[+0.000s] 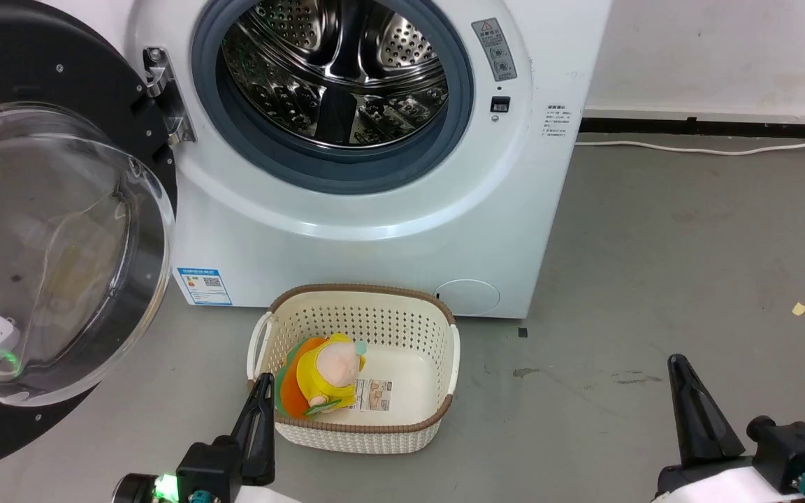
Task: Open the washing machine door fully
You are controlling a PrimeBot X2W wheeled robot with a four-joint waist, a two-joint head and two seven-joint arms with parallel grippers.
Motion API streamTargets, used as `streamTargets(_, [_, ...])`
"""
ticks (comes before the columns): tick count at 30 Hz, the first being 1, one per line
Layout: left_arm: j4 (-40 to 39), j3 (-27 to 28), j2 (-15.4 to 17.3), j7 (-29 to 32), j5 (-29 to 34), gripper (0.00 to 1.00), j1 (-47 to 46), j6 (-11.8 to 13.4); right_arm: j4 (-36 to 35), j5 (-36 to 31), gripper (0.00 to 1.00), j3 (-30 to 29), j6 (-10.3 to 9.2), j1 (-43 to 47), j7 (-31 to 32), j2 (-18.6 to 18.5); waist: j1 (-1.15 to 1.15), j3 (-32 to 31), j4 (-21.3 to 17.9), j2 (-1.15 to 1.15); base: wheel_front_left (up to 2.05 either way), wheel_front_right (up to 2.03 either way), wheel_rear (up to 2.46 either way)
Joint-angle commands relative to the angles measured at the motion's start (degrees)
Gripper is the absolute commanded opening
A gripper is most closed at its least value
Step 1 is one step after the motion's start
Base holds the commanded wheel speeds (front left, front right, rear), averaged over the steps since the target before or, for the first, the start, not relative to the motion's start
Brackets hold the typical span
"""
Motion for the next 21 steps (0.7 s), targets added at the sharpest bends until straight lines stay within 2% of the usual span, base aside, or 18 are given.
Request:
streamTargets(1, [-0.10,0.18,-0.04,0.27,0.06,0.00,-0.04,-0.07,-0.09,-0.13,0.00,0.02,0.00,-0.04,0.24,0.01,0.00,0.00,0.02,0.00,0.00,0.00,0.00])
streamTargets(21, [-1.25,1.73,-0.25,3.09,0.69,0.00,-0.49,-0.83,-1.04,-1.50,0.00,0.26,0.01,-0.44,3.06,0.07,0.00,0.04,0.17,0.00,0.00,0.00,0.00])
